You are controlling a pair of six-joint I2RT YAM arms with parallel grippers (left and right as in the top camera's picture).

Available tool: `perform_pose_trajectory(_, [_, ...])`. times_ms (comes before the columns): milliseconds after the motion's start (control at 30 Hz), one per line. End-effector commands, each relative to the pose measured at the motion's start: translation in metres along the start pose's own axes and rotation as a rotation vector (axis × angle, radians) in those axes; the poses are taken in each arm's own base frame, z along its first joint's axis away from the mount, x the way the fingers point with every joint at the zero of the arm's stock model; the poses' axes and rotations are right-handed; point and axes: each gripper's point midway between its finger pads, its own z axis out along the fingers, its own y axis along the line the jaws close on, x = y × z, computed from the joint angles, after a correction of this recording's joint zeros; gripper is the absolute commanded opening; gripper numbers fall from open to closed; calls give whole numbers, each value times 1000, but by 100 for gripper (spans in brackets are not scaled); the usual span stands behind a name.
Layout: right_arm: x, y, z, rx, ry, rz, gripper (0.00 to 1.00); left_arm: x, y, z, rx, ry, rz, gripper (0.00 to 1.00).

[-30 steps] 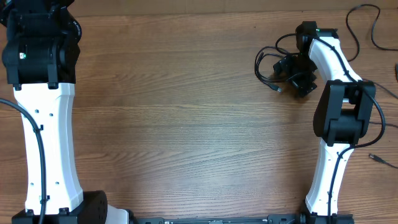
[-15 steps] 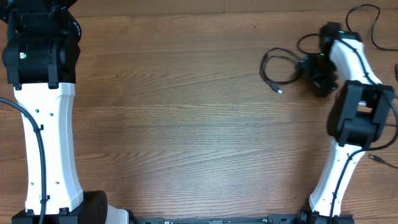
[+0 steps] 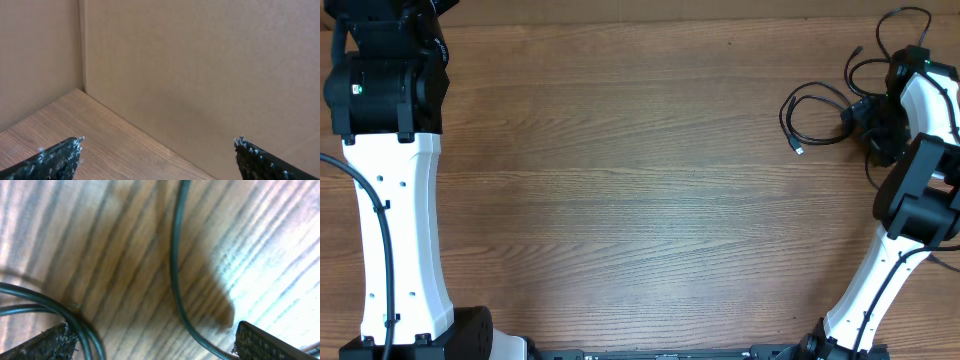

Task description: Untangle cables

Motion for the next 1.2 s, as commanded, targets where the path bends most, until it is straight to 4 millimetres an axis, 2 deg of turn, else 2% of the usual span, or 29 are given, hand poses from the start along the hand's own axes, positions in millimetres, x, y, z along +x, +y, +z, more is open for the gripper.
perform_pose_trajectory(0, [22,12,31,14,75,-71,100,1,-2,2,16,6,17,100])
perform_pose_trajectory(67, [25,40,9,-77,84,-130,100,0,-3,2,16,4,16,99])
perform_pose_trajectory(133, [19,63,-20,-143,41,-184,100,-1,-3,2,18,0,14,100])
perform_pose_trajectory(233, [-3,110,-107,-286,-146,-322,100,-3,-4,2,22,-10,10,100])
perform_pose_trajectory(300, [-13,135,-191,-413,-329,-417,100,-3,-4,2,22,-10,10,100])
perform_pose_trajectory(333, [-14,140,-230,-466,-416,-456,100,-3,-4,2,22,-9,10,100])
perform_pose_trajectory(367, [-12,140,-276,-522,-522,-505,100,-3,-4,2,22,-10,10,100])
perform_pose_trajectory(400, [-9,136,-304,-551,-587,-532,100,-3,-4,2,22,-10,10,99])
perform_pose_trajectory(433, [1,117,-352,-572,-694,-600,100,-3,-4,2,22,-10,10,100])
perform_pose_trajectory(467, [11,93,-378,-545,-735,-616,100,-3,-4,2,22,-10,10,100])
perform_pose_trajectory(500, [16,71,-393,-520,-751,-599,100,-4,-4,2,22,-10,9,100])
perform_pose_trajectory(567, [27,27,-406,-462,-740,-564,100,-3,-4,2,22,-10,10,100])
perform_pose_trajectory(600, [28,14,-418,-471,-760,-544,100,-3,-4,2,22,-10,10,100])
perform_pose_trajectory(667, [44,-3,-447,-565,-793,-603,100,-3,-4,2,22,-10,10,100])
perform_pose_trajectory(767, [56,-36,-480,-588,-874,-566,100,-2,-4,2,21,-6,11,100])
perform_pose_trajectory(900, [75,-67,-500,-556,-922,-545,100,0,-5,2,27,6,15,100])
perform_pose_trajectory(967, [82,-85,-498,-508,-916,-526,100,2,-8,2,49,16,15,100])
perform_pose_trajectory(1067, [95,-100,-485,-463,-862,-526,100,4,-14,2,81,30,15,99])
perform_pose_trajectory(1167, [114,-116,-454,-411,-760,-538,100,6,-18,1,107,40,16,100])
